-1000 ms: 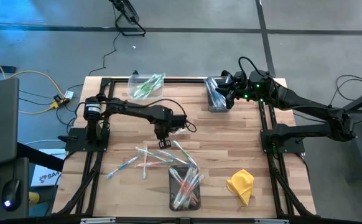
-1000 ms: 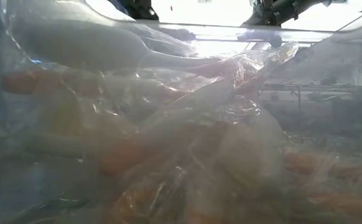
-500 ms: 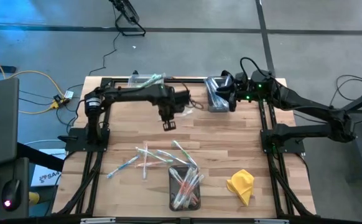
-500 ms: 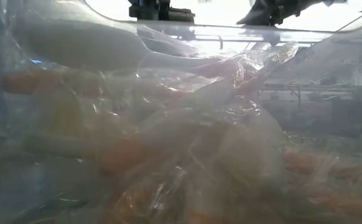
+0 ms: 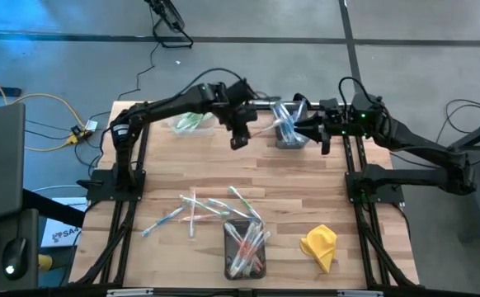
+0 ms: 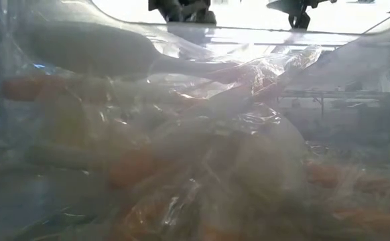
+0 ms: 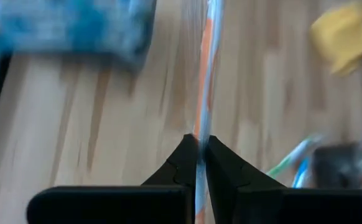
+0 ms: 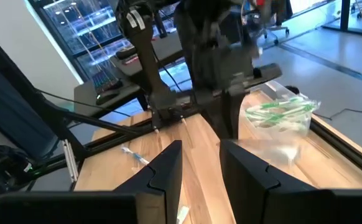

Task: Pick & Place Toothbrushes
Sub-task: Put the orange toothbrush into the bottom black bin

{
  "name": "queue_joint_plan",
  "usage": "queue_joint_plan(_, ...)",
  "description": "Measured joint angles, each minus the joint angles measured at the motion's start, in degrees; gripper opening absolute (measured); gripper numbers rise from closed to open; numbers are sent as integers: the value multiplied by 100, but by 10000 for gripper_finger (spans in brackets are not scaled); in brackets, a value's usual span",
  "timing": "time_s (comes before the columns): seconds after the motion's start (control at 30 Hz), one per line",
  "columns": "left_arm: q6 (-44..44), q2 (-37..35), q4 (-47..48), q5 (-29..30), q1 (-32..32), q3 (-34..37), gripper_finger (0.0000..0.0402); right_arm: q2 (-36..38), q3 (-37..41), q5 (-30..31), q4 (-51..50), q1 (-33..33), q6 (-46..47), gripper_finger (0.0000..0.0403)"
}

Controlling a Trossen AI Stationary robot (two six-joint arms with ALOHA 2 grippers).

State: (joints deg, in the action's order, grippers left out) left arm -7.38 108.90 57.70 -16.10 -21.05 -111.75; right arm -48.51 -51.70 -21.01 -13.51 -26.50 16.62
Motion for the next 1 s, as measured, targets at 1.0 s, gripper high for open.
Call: queue_joint_plan(1.0,162,-11,-1767,-1511,319,-942,10,-685,-2,-63,1387,0,-437,227)
